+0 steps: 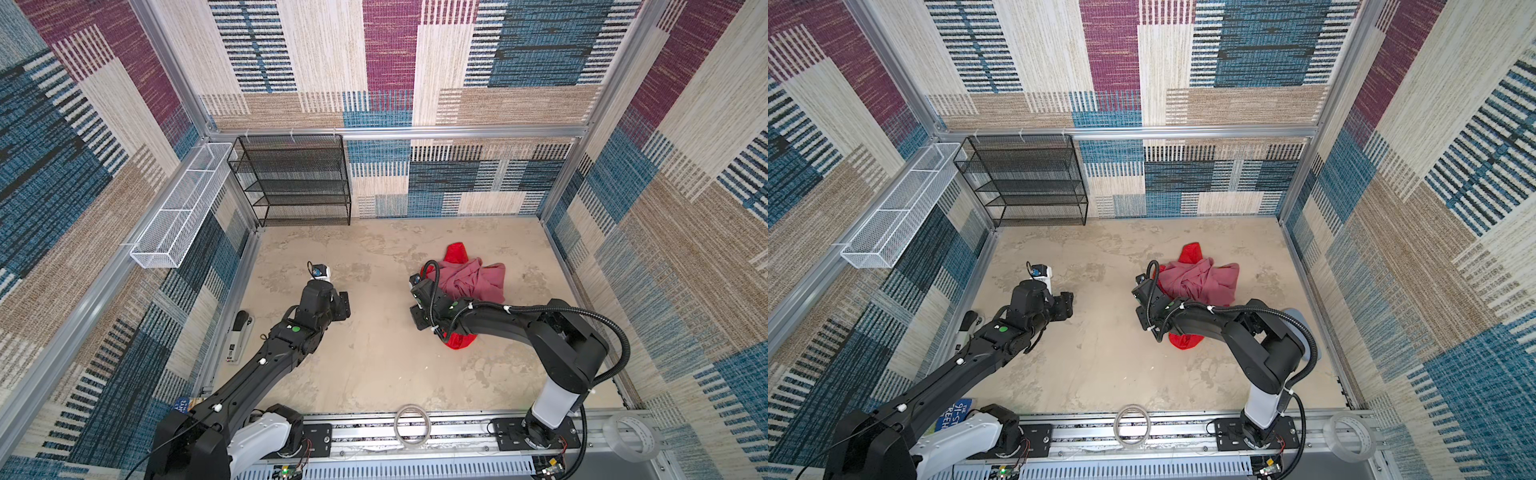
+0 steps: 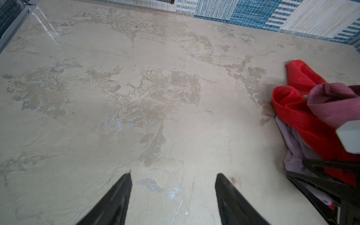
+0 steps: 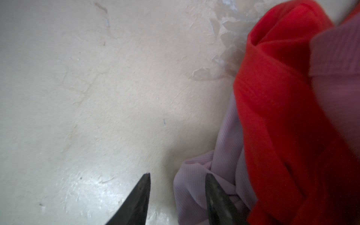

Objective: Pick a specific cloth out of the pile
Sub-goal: 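Lower the right gripper onto the lavender shirt edge and close it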

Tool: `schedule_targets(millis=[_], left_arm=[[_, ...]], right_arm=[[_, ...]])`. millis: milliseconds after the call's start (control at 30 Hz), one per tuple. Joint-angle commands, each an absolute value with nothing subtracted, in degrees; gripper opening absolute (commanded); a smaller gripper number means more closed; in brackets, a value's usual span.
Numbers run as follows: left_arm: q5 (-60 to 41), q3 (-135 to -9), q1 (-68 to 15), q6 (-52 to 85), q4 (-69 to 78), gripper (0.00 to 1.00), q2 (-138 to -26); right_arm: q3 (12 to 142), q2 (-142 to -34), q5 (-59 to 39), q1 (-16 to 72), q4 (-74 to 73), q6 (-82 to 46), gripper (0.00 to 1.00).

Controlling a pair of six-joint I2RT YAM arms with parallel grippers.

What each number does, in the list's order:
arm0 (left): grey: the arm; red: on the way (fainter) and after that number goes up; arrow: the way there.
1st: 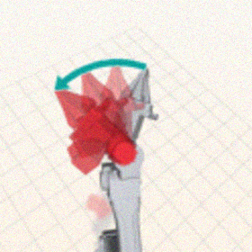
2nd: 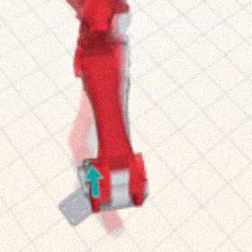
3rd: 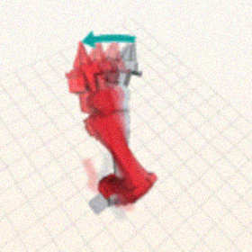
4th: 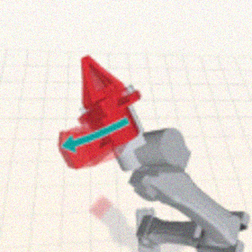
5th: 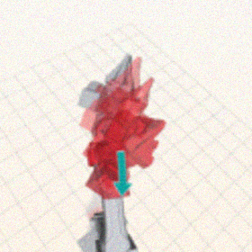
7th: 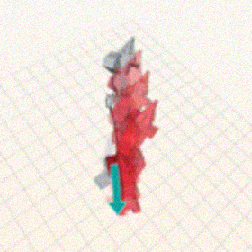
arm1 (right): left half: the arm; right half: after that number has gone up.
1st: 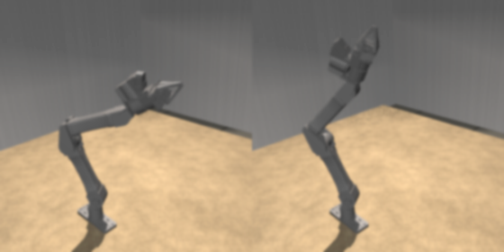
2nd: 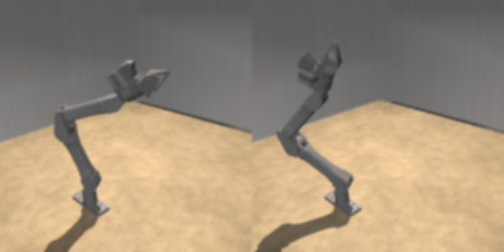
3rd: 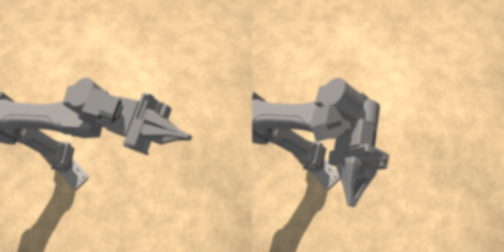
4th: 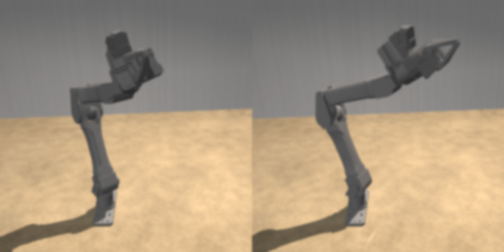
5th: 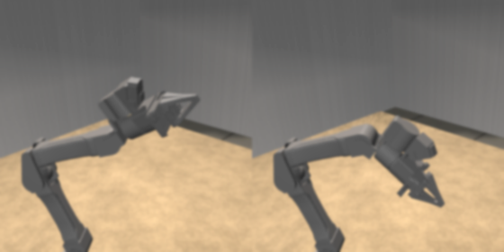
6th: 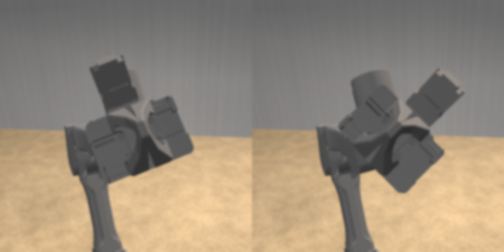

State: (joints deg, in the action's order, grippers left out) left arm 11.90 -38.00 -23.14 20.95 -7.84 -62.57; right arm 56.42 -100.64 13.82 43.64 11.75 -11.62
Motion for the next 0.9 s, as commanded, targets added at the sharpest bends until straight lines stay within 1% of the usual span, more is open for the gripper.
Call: schedule_targets(millis=[0, 367, 467, 567, 600, 733, 800, 867], left_arm=[[12.8, -38.1, -23.1, 20.4, -6.0, 0.71, -63.1], [12.8, -37.8, -23.1, 20.7, -5.5, 0.71, -63.9], [12.7, -38.0, -23.1, 20.6, -5.4, 0.71, -64.5], [12.4, -38.2, -23.1, 20.6, -5.6, 0.71, -64.9], [12.2, -38.3, -23.1, 20.6, -5.7, 0.71, -64.9], [12.1, -38.4, -23.1, 20.7, -5.7, 0.71, -64.4], [12.4, -38.2, -23.1, 20.8, -5.8, 0.71, -64.1], [12.2, -38.1, -23.1, 21.1, -6.2, 0.71, -63.4]], right_arm=[[57.4, -101.6, 16.1, 43.7, 11.7, -10.8, 0.48], [57.8, -103.0, 17.9, 43.7, 12.8, -10.1, 0.46], [57.6, -103.4, 18.5, 43.7, 12.8, -10.2, 0.37], [57.5, -103.5, 18.7, 43.7, 13.0, -10.7, 0.34], [57.4, -103.4, 18.7, 43.7, 13.1, -10.7, 0.30], [57.4, -103.0, 19.3, 43.6, 12.9, -10.6, 0.07], [57.3, -102.6, 19.6, 43.6, 12.9, -10.5, 0.01], [57.3, -101.9, 19.4, 43.6, 13.4, -10.8, 0.00]])
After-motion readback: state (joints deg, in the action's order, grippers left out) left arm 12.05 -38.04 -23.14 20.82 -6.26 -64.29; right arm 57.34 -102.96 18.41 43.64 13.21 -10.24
